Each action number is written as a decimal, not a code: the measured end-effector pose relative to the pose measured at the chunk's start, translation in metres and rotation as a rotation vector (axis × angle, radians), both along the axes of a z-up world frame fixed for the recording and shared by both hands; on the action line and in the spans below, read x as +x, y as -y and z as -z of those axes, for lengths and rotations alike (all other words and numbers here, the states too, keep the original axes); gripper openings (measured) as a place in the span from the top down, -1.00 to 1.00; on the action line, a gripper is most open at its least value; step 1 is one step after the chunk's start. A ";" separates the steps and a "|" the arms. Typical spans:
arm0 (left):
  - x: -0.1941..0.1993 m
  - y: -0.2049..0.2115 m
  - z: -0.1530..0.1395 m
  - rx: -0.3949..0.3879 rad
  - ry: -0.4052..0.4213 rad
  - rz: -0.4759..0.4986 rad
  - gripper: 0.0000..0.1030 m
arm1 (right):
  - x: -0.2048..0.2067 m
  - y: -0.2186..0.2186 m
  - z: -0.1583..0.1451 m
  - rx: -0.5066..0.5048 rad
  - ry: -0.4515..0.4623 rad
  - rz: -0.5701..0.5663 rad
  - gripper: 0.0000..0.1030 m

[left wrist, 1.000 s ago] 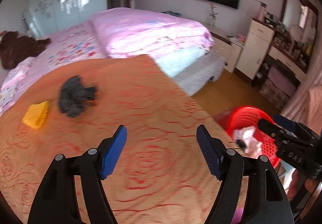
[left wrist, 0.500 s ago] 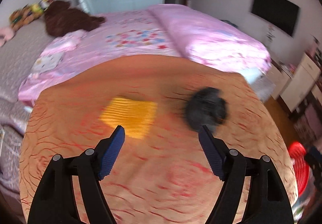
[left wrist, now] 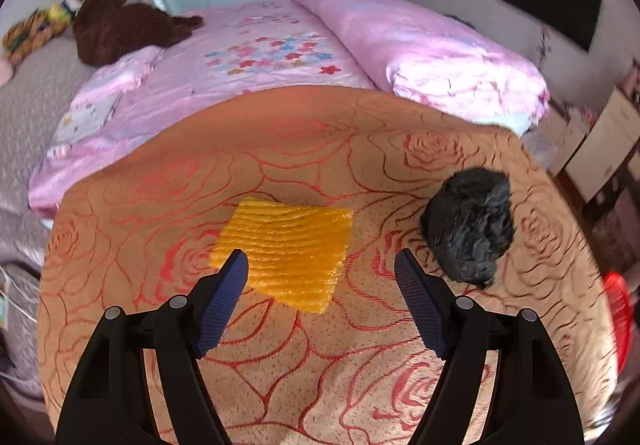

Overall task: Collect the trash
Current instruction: 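Grasp the yellow mesh sponge with the left tool while the right tool grasps the black bag, then carry the yellow sponge and black bag over the red wastebasket, then open both tools to drop the sponge and black bag into the wastebasket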

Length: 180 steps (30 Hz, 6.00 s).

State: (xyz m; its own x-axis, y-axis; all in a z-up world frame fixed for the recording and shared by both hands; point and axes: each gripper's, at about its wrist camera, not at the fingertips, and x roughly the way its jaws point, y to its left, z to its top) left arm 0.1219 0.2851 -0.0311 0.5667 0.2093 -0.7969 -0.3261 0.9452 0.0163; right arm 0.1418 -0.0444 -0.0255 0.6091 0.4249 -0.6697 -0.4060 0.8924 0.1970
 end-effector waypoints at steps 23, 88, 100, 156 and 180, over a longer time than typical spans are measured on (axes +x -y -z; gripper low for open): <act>-0.022 -0.014 0.006 0.007 0.009 -0.050 0.88 | 0.008 -0.057 -0.008 -0.009 0.017 -0.106 -0.27; -0.090 0.028 -0.007 -0.028 0.084 -0.089 0.87 | 0.008 -0.145 0.000 -0.117 0.061 -0.278 0.14; -0.090 0.059 -0.017 -0.018 0.111 -0.040 0.87 | -0.013 -0.094 -0.015 -0.076 0.084 -0.198 0.14; -0.021 0.284 -0.022 -0.020 0.101 0.451 0.87 | -0.007 0.134 -0.013 -0.103 0.048 0.235 0.14; 0.019 0.393 0.035 -0.081 -0.058 0.744 0.20 | 0.009 0.218 0.037 -0.077 -0.129 0.395 -0.06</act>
State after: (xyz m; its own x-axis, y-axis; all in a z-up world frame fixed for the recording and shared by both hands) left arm 0.1405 -0.1078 -0.0659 0.4924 -0.2735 -0.8263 0.3987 0.9147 -0.0652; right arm 0.1509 -0.2627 -0.0627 0.6245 0.1219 -0.7714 -0.0067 0.9886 0.1507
